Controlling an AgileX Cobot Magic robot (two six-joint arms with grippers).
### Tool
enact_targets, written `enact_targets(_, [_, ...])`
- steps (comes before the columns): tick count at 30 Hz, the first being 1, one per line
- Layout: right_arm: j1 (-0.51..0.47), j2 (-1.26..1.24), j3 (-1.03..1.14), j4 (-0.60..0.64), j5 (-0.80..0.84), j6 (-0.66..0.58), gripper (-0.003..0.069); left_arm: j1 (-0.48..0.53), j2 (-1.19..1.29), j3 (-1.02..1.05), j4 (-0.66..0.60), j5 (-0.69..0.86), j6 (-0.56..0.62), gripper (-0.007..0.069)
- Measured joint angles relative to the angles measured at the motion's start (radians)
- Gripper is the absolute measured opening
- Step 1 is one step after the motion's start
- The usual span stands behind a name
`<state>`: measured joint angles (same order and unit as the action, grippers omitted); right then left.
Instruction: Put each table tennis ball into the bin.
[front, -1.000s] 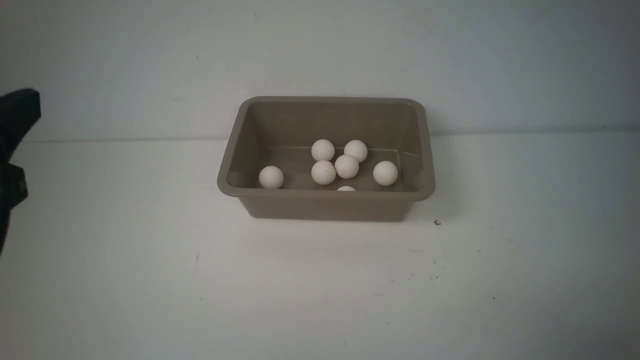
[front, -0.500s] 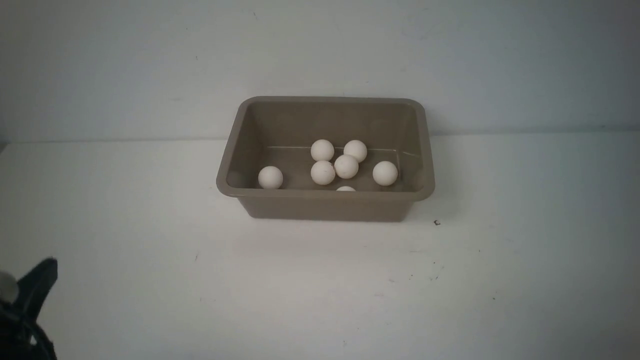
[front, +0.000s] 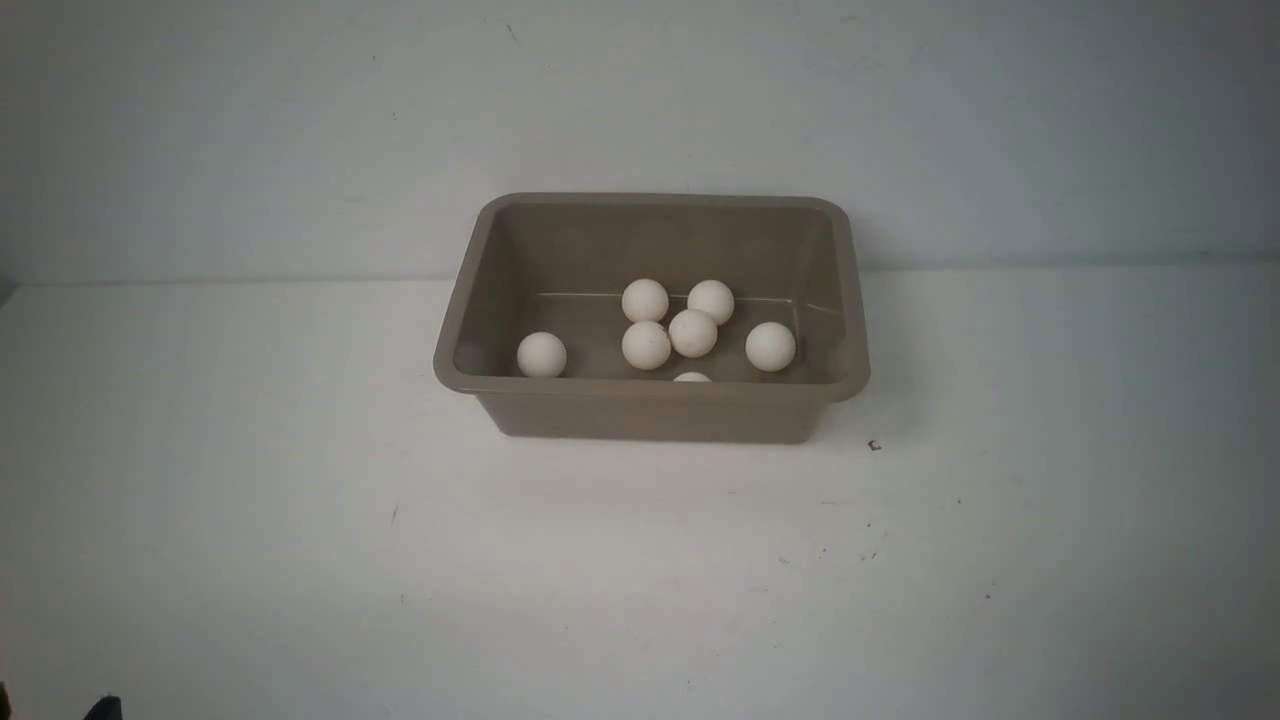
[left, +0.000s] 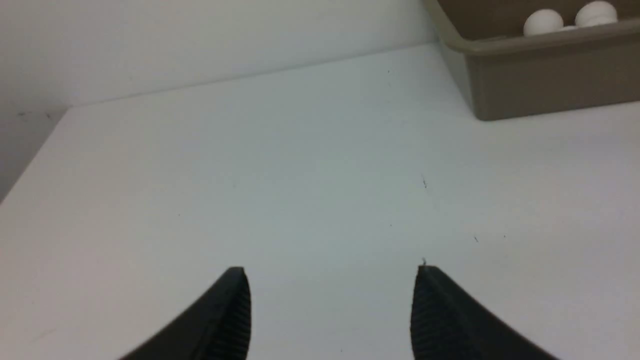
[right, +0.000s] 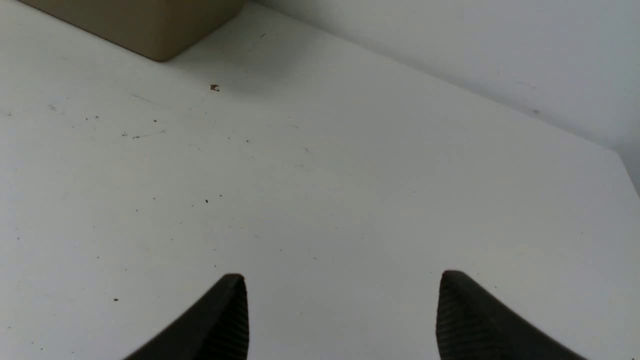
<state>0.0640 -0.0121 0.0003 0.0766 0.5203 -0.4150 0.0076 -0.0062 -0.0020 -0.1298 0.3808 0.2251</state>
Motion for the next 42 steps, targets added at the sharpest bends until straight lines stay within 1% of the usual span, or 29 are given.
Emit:
enact_targets(5, [0.0, 0.0, 0.0, 0.0, 0.0, 0.0, 0.0462, 0.001, -0.005, 0.026, 0.006, 0.007, 0.001, 0.0394])
enact_targets(42, [0.0, 0.0, 0.0, 0.0, 0.0, 0.0, 0.0462, 0.001, -0.005, 0.026, 0.006, 0.007, -0.002, 0.0394])
